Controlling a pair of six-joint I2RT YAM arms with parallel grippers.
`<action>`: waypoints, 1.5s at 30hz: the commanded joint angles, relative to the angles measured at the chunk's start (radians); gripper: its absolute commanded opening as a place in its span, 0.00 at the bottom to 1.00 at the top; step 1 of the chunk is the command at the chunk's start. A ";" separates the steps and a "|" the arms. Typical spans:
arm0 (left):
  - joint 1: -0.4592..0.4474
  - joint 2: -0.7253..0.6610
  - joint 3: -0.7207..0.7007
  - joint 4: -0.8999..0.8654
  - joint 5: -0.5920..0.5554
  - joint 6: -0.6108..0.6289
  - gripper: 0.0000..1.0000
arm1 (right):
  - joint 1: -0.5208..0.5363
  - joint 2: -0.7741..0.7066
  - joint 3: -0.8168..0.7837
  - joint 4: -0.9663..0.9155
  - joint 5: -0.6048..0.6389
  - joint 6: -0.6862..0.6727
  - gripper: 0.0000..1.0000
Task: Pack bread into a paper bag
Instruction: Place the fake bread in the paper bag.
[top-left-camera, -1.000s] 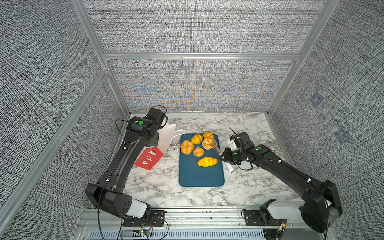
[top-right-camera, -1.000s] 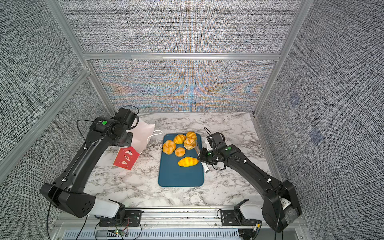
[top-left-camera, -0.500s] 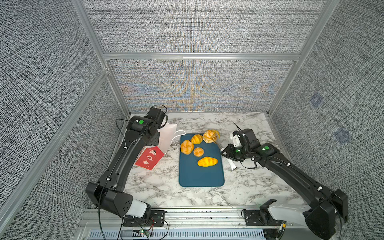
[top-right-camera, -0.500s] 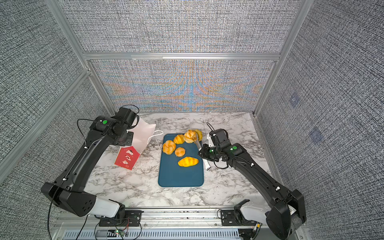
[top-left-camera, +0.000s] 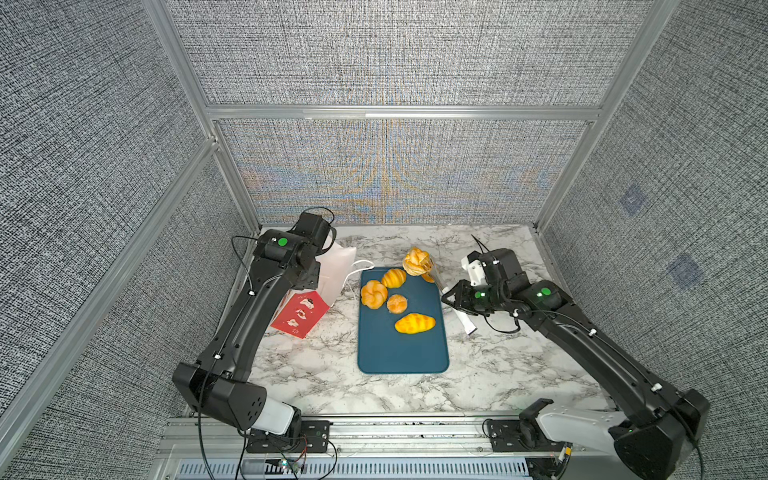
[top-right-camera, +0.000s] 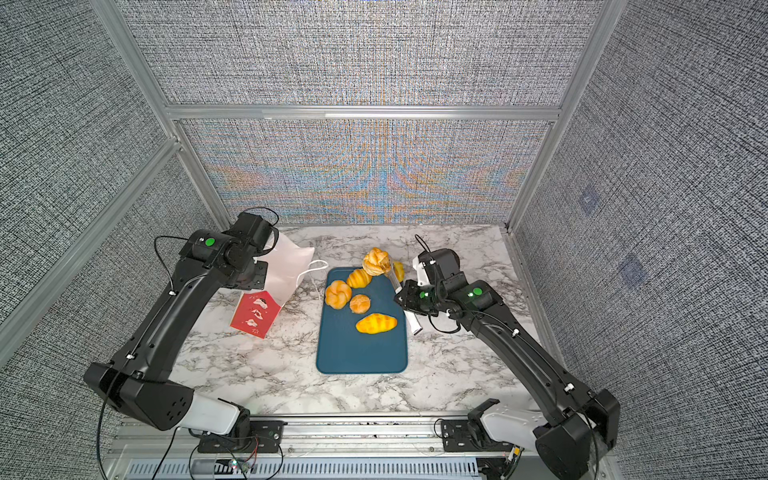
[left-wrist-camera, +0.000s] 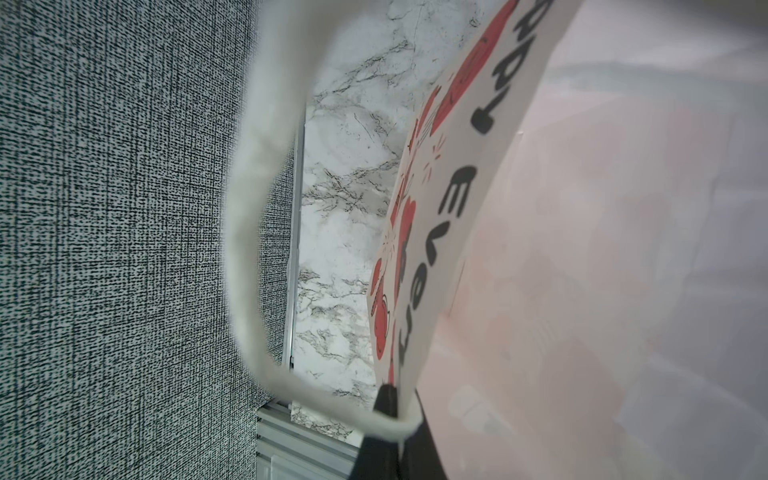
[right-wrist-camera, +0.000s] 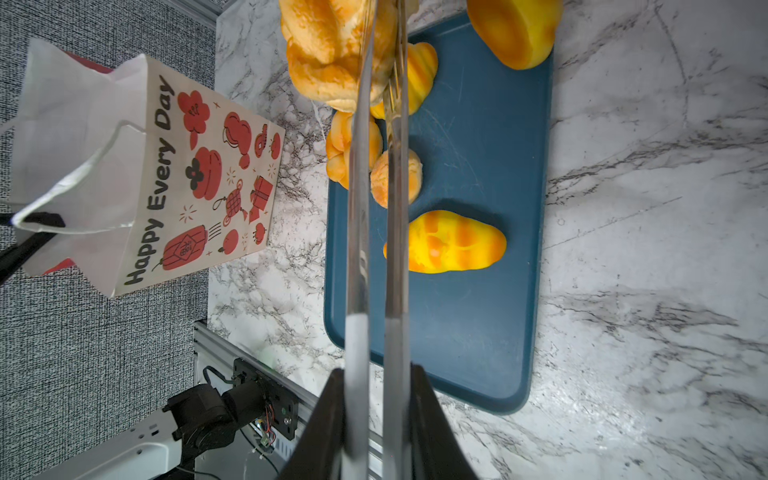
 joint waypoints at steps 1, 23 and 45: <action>-0.001 0.001 0.005 0.010 0.006 -0.001 0.02 | 0.019 0.011 0.043 0.004 -0.009 -0.017 0.09; -0.001 0.007 0.004 0.018 0.013 0.003 0.02 | 0.178 0.153 0.385 -0.050 0.021 -0.002 0.09; -0.001 0.005 0.000 0.020 0.012 0.002 0.02 | 0.374 0.326 0.533 -0.032 0.010 -0.014 0.09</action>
